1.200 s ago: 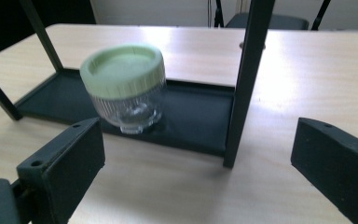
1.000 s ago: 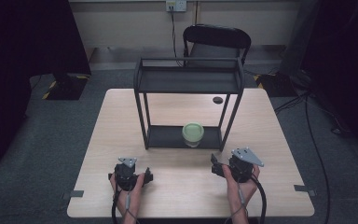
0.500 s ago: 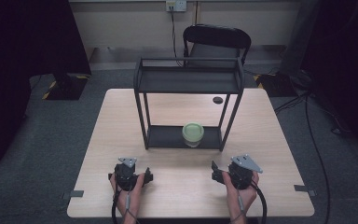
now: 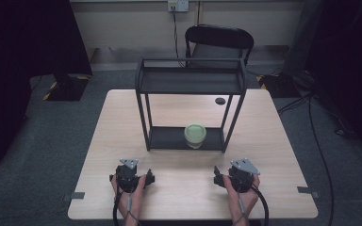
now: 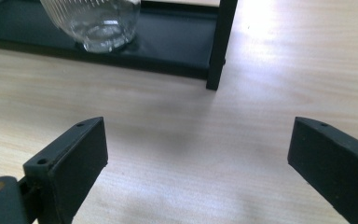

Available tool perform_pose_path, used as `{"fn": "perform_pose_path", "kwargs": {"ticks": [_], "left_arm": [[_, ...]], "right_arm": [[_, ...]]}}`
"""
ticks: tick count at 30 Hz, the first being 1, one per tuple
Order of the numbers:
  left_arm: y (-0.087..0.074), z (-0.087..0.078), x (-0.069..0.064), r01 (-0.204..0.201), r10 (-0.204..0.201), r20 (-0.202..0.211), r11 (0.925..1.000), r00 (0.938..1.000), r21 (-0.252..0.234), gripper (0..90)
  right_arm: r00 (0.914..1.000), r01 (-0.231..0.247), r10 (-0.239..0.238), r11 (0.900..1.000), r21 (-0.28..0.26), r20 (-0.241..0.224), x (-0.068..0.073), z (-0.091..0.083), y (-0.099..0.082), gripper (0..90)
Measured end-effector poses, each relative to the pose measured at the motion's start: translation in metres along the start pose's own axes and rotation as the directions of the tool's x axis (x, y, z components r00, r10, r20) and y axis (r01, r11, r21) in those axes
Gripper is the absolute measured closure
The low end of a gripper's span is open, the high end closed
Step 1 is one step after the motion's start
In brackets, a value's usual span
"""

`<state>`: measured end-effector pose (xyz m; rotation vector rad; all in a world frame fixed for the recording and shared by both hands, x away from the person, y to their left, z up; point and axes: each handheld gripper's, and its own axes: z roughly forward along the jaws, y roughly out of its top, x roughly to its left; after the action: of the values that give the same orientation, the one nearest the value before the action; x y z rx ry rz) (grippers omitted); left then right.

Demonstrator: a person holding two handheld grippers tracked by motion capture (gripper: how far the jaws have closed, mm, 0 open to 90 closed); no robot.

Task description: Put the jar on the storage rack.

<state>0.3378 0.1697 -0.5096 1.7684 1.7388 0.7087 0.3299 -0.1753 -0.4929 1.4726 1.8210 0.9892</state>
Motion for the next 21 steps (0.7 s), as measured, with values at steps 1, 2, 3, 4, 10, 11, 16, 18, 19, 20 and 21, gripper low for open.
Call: {"fn": "perform_pose_path", "kwargs": {"ticks": [1, 2, 3, 4, 10, 11, 16, 18, 19, 20, 21], "left_arm": [[0.0, 0.0, 0.0, 0.0, 0.0, 0.0, 1.0, 1.0, 0.0, 0.2], [0.0, 0.0, 0.0, 0.0, 0.0, 0.0, 1.0, 1.0, 0.0, 0.2], [0.0, 0.0, 0.0, 0.0, 0.0, 0.0, 1.0, 1.0, 0.0, 0.2], [0.0, 0.0, 0.0, 0.0, 0.0, 0.0, 1.0, 1.0, 0.0, 0.2], [0.0, 0.0, 0.0, 0.0, 0.0, 0.0, 1.0, 1.0, 0.0, 0.2], [0.0, 0.0, 0.0, 0.0, 0.0, 0.0, 1.0, 1.0, 0.0, 0.2], [0.0, 0.0, 0.0, 0.0, 0.0, 0.0, 1.0, 1.0, 0.0, 0.2], [0.0, 0.0, 0.0, 0.0, 0.0, 0.0, 1.0, 1.0, 0.0, 0.2], [0.0, 0.0, 0.0, 0.0, 0.0, 0.0, 1.0, 1.0, 0.0, 0.2], [0.0, 0.0, 0.0, 0.0, 0.0, 0.0, 1.0, 1.0, 0.0, 0.2], [0.0, 0.0, 0.0, 0.0, 0.0, 0.0, 1.0, 1.0, 0.0, 0.2]], "right_arm": [[1.0, 0.005, -0.005, 1.0, 0.001, 0.0, 0.0, 0.001, -0.002, 3.8], [1.0, 0.007, -0.007, 1.0, 0.005, 0.005, 0.0, 0.002, -0.003, 3.8], [0.9999, 0.01, -0.01, 0.9999, 0.012, 0.009, 0.0, 0.003, -0.004, 3.9], [0.9999, 0.007, -0.007, 0.9998, 0.02, 0.008, 0.0, 0.005, -0.006, 4.0], [0.9999, -0.01, 0.01, 0.9985, 0.055, 0.013, -0.002, 0.01, -0.007, 4.5], [0.9998, -0.012, 0.011, 0.9981, 0.061, 0.015, -0.003, 0.01, -0.006, 4.5], [0.9997, -0.021, 0.02, 0.9896, 0.142, 0.014, -0.005, 0.018, -0.004, 4.7], [0.9998, -0.017, 0.015, 0.9871, 0.159, 0.014, -0.004, 0.02, -0.004, 4.7], [0.9998, -0.015, 0.013, 0.9859, 0.167, 0.013, -0.004, 0.021, -0.004, 4.7], [0.9999, -0.014, 0.012, 0.9847, 0.173, 0.012, -0.004, 0.021, -0.003, 4.4], [0.9999, -0.01, 0.008, 0.9837, 0.18, 0.011, -0.004, 0.022, -0.003, 4.2]]}}
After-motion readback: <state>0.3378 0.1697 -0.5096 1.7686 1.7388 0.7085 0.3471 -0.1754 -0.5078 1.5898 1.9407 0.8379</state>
